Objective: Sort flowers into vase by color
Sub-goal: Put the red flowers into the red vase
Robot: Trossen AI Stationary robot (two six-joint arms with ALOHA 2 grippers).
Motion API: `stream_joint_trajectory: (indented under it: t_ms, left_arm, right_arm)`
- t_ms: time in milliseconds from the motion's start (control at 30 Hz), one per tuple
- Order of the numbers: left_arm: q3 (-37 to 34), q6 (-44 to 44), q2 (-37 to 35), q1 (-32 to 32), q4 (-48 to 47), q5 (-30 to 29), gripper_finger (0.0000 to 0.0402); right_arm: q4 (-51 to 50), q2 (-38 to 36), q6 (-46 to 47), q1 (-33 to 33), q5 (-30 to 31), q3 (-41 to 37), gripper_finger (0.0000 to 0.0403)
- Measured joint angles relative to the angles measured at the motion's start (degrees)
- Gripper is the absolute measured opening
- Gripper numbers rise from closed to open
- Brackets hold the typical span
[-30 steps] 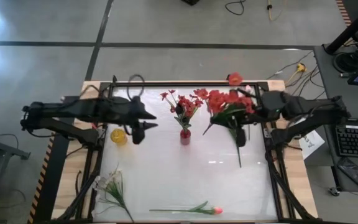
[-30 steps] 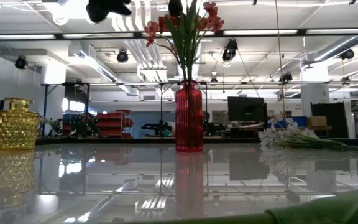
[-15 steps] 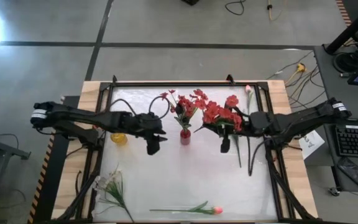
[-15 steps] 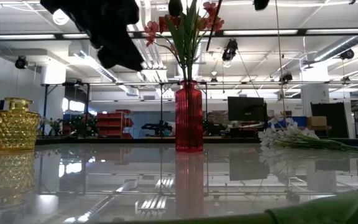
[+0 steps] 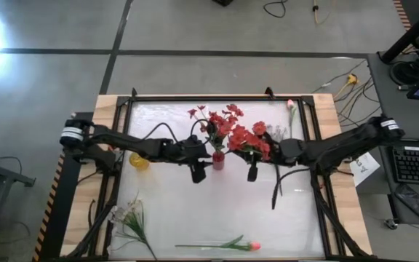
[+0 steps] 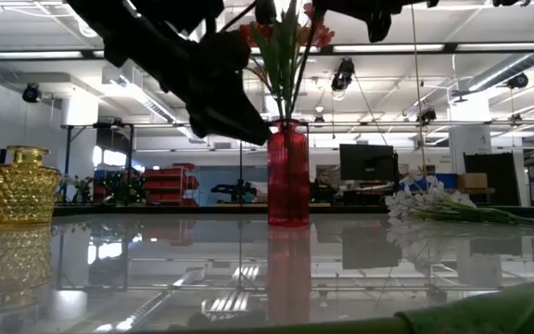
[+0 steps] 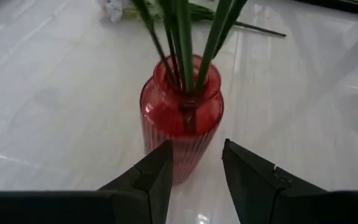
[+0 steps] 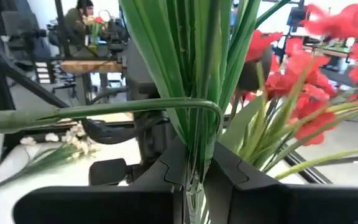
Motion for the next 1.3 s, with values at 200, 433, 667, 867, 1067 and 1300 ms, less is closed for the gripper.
stream_joint_trajectory:
  t_ms: [200, 433, 667, 867, 1067, 1300]
  left_arm:
    - [1.05, -0.4, 1.42, 0.0, -0.16, 0.02, 0.0127]
    - [1.12, -0.01, 0.07, 0.09, -0.13, -1.93, 0.0127]
    - [1.18, 0.02, 0.06, 0.13, 1.88, -2.38, 0.0127]
    - [1.18, 0.01, 0.06, 0.13, 2.82, -2.38, 0.0127]
    - [1.18, 0.01, 0.06, 0.13, 2.85, -2.39, 0.0127]
    - [1.18, 0.11, 0.06, 0.2, 2.86, -2.41, 0.0127]
  right_arm:
    - [-0.15, 2.0, -1.27, 0.01, 1.7, 0.67, 0.0024]
    - [-1.04, 3.35, 0.8, -0.35, 1.54, 0.77, 0.0024]
    - [-0.83, 4.96, 1.01, -0.35, 1.65, 0.79, 0.0024]
    - [-1.24, 8.26, 1.43, -0.35, 1.92, 0.79, 0.0024]
    - [-1.1, 12.2, 4.84, -0.37, 5.13, 0.76, 0.0024]
    - [-1.04, 17.14, 8.82, -0.37, 6.03, 0.76, 0.0025]
